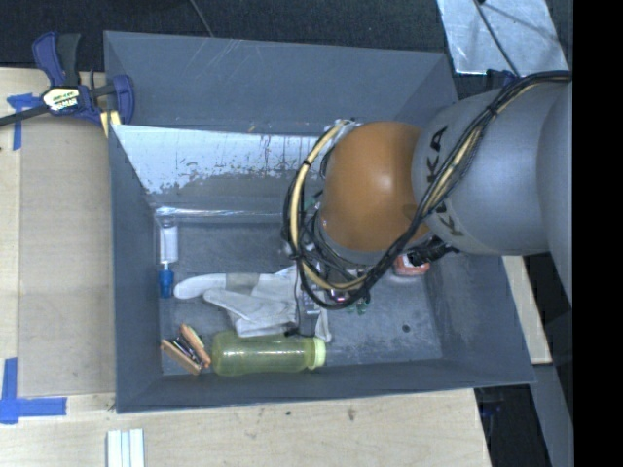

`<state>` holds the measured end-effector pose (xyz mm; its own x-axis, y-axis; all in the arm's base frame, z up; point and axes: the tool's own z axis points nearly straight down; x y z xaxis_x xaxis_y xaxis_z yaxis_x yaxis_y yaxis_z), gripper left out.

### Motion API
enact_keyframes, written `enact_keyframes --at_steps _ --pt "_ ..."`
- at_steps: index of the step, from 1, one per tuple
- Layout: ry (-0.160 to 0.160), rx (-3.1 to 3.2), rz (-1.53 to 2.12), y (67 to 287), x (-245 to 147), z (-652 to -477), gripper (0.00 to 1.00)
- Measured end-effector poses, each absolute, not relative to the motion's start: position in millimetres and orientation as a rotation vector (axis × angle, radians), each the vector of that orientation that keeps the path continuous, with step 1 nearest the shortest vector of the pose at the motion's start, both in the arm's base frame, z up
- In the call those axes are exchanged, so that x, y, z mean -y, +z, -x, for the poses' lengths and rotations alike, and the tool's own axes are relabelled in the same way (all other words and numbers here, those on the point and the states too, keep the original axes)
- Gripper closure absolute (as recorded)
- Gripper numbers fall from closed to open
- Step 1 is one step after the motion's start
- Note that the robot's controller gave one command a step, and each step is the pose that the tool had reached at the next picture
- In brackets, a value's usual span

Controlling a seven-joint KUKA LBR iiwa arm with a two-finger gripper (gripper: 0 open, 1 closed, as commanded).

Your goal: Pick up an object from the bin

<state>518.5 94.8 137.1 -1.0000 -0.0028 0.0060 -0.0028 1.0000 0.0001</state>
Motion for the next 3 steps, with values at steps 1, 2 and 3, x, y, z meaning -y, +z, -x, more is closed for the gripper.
enact_keyframes --at_steps 1,2,3 --pt "-0.002 3.144 0.0 141.5 -94.5 -520.5 0.0" --pt "-0.004 3.143 -0.316 83.3 -105.2 -523.3 1.0" --pt "-0.004 3.143 -0.315 83.3 -105.2 -523.2 1.0"
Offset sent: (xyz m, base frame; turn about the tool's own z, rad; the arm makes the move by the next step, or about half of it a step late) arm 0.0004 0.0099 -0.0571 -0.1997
